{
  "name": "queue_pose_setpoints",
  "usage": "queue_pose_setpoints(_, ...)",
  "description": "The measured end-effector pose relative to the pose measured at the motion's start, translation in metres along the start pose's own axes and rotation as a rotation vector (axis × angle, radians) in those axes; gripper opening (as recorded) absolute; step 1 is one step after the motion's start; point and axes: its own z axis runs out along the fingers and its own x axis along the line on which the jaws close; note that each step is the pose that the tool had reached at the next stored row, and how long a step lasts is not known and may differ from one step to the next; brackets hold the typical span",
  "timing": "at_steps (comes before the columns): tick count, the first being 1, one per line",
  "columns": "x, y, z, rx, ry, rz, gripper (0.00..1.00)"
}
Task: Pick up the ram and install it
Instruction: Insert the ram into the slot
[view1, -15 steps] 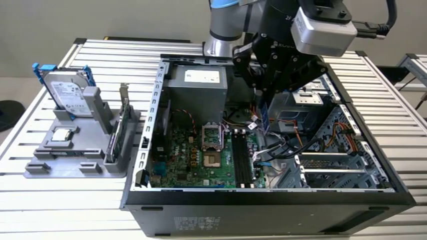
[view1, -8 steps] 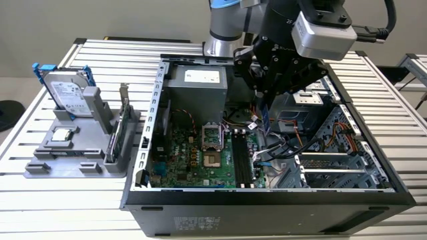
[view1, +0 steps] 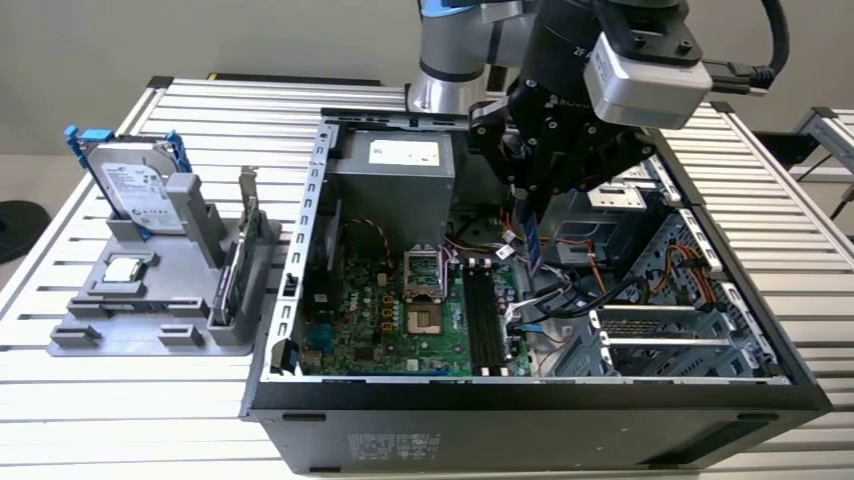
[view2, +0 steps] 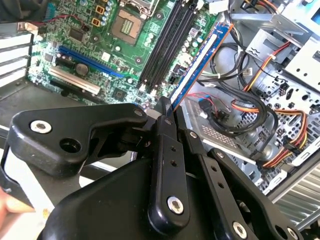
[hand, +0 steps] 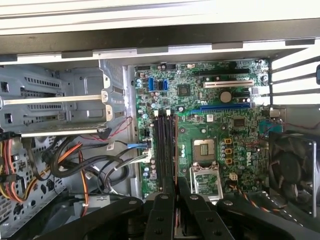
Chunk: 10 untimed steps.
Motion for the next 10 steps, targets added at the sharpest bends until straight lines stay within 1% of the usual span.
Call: queue_pose_setpoints(10,0.0011,-0.0001,0.0059,0.0001,0.0,0.001,0.0)
